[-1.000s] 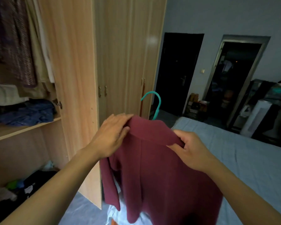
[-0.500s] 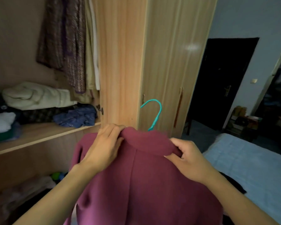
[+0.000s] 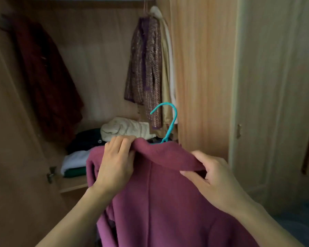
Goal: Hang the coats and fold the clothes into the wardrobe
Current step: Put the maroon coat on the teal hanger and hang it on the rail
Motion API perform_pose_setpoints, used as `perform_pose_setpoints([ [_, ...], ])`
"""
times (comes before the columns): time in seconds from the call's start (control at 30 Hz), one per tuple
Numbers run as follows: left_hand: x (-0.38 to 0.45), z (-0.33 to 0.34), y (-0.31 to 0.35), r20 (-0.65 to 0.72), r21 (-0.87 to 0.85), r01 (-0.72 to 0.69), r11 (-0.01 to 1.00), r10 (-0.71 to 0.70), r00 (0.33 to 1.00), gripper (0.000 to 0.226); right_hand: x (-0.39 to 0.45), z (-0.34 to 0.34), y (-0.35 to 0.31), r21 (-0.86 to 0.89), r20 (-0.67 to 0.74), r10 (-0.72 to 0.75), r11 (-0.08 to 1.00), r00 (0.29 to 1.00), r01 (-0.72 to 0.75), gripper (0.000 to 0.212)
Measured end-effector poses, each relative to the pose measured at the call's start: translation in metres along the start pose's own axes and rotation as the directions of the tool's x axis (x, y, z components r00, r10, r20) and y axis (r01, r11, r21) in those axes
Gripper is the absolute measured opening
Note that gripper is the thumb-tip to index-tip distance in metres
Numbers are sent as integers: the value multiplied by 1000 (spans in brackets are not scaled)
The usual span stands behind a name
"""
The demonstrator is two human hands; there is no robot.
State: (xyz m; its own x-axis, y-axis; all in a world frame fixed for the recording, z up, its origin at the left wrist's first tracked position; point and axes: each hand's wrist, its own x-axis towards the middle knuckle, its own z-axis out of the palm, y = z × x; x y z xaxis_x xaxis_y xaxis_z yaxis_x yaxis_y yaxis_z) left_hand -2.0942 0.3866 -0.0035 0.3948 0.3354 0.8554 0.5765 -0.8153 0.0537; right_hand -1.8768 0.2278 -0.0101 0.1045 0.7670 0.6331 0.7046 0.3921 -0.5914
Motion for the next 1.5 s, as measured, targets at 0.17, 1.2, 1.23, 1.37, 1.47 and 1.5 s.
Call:
perform_pose_setpoints([
  [0.17,0,-8,-50,-19,75,48,996,-46,999,32,50,34,2,110,98,-52,993,994,42,59],
  [1.2,171,36,-323,-414,166,-47,985,113,903,29,375,185,11,-491,-370,-480,828,795,272,27],
  [1.23,180,37,-326,-421,191,-60,980,137,896,29,385,183,14,-494,-388,-500,822,775,283,27],
  [1.37,227,45,-343,-476,227,-100,969,200,857,29,436,170,23,-500,-419,-578,791,701,353,28],
  [1.47,263,55,-358,-491,236,-150,960,251,834,30,479,157,30,-548,-387,-663,724,641,418,32],
  [1.5,274,58,-364,-496,240,-162,957,264,827,30,493,154,34,-565,-369,-687,701,627,435,32],
])
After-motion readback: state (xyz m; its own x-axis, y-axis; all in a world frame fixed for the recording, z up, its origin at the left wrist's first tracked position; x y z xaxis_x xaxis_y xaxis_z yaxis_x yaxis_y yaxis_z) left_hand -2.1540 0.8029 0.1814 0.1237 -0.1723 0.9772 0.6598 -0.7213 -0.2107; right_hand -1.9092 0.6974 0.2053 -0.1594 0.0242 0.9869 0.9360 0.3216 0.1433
